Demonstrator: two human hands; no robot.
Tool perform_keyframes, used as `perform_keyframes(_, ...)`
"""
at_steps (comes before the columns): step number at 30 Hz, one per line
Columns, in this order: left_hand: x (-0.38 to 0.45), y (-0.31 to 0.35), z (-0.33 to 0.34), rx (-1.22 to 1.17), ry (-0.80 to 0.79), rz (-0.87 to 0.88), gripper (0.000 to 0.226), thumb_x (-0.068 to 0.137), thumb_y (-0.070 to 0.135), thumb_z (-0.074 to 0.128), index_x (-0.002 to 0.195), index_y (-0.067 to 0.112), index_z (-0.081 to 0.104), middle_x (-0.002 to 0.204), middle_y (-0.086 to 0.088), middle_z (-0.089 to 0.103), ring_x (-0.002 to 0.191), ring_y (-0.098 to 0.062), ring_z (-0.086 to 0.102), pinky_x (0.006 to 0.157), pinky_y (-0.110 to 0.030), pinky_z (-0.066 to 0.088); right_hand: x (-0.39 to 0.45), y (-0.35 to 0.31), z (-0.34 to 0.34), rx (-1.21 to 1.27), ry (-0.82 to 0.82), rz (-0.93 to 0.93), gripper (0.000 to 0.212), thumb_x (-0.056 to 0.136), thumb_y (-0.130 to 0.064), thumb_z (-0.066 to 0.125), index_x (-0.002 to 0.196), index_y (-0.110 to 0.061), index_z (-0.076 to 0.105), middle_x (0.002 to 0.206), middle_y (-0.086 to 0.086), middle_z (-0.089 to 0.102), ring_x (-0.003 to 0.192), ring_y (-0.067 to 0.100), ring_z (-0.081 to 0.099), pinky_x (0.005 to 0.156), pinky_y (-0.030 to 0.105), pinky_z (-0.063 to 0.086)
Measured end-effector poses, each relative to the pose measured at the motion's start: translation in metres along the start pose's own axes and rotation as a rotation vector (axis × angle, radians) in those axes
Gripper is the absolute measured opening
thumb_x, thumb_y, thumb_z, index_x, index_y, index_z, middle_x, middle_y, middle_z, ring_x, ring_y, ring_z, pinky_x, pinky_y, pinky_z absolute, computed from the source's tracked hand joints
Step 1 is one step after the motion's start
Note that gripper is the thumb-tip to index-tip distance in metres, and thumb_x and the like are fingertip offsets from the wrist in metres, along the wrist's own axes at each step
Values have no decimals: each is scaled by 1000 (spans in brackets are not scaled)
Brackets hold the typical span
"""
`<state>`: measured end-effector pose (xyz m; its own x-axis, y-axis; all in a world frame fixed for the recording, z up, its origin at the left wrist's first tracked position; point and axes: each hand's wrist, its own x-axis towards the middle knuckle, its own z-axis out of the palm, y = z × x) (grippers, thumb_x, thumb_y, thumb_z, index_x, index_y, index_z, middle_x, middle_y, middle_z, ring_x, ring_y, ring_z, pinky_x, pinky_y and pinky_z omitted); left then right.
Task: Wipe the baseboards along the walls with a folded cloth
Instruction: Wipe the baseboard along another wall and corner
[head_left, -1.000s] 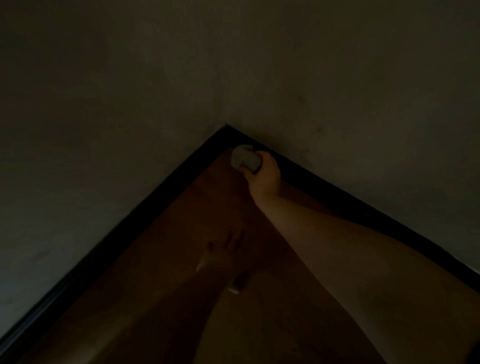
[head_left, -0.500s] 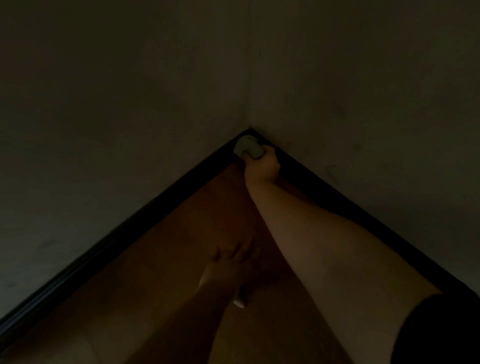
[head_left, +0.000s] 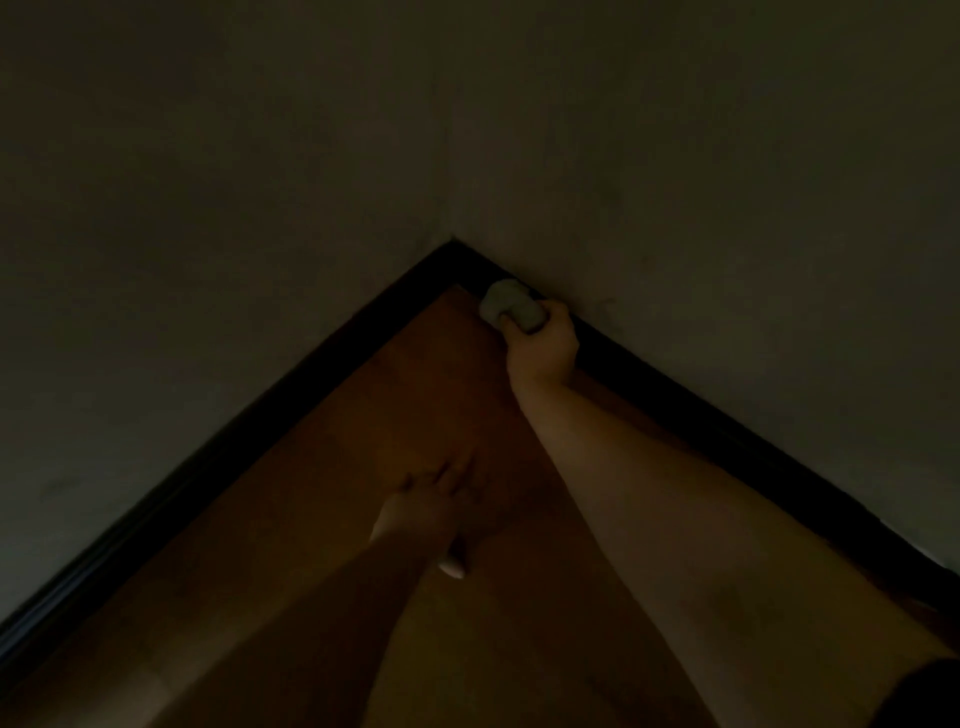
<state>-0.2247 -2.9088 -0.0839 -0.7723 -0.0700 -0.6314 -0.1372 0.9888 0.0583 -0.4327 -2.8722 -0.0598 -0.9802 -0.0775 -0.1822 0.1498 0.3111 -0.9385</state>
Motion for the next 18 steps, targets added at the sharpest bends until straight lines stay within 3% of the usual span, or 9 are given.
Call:
perform_keyframes(4,0,-2,0,47,31,24,129,72,63,75,154,31,-18,162,1,-25,151,-27,-11,120,-54,11,-11,18,-42,-43,30,3,27,85,-26,75,105,-23,57,95,-10,57,89,9,58,79,26,49)
perform_keyframes(8,0,-4,0,5,88,55,110,82,75,54,155,30,-15,164,0,-20,152,-24,-10,121,-47,7,-22,32,-79,-43,92,24,31,85,-24,76,109,-21,58,100,-8,59,95,11,59,83,26,50)
perform_keyframes(14,-3,6,1,14,74,47,106,85,72,52,157,25,-9,164,-5,-19,151,-27,-11,122,-48,8,-42,45,-96,-16,239,65,41,85,-22,77,120,-14,59,104,-8,56,98,10,56,88,25,48)
perform_keyframes(18,-3,18,6,5,115,93,106,85,71,52,157,27,-11,164,-2,-17,151,-26,-12,121,-51,7,-42,40,-92,-64,123,-2,35,87,-28,74,118,-20,60,94,-20,54,84,-6,52,70,3,40)
